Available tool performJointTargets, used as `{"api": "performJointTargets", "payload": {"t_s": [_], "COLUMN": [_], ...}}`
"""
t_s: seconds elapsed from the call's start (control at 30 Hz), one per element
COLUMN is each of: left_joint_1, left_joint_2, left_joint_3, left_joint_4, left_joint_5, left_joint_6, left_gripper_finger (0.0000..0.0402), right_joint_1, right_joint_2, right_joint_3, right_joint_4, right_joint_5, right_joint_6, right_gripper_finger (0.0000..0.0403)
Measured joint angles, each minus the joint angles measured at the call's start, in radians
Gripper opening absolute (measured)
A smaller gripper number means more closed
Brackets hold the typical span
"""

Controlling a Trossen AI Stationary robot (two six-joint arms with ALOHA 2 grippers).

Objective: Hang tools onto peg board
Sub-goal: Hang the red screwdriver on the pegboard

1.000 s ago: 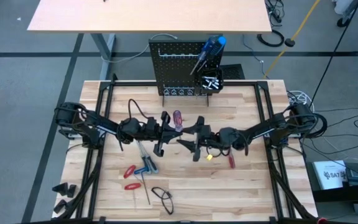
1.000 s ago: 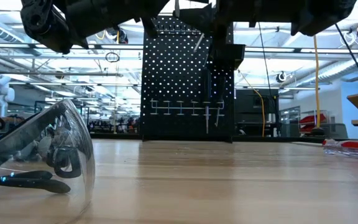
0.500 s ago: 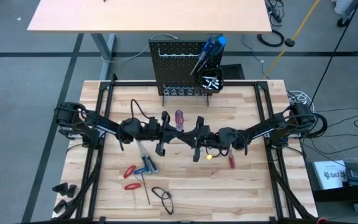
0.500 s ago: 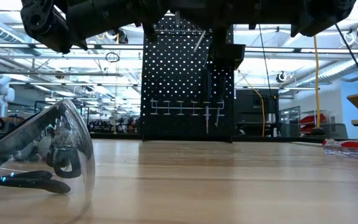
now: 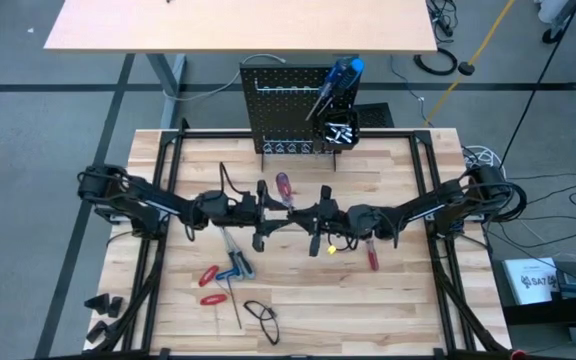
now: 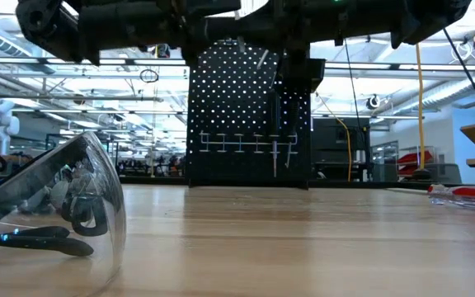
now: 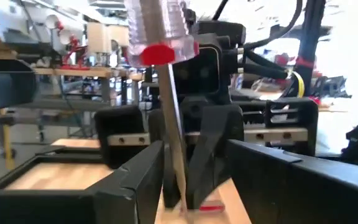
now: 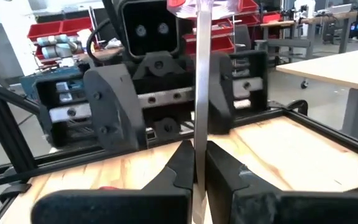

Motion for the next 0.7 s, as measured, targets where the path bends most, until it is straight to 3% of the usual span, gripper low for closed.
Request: {"api": "performJointTargets", "payload": {"t_s": [0.27,0.7], "left_joint_1": [0.018,0.016], "left_joint_2": [-0.146,-0.172], "left_joint_3": [-0.004,-0.004], "left_joint_4": [-0.212,-0.144], "left_joint_5": [-0.059,-0.078], "left_joint_6": [-0.049,-0.05], "left_gripper_finger": [0.0221,0.036], "right_joint_1": [0.0,0.0], "right_joint_2": [-0.02,-0.02], "right_joint_3": [0.0,0.0], "right_joint_4": [-0.046,-0.075], "right_joint_5": [0.02,0.018], "right_joint_6": [-0.011,-0.004], "right_gripper_finger": [0.0008,0.0008]}}
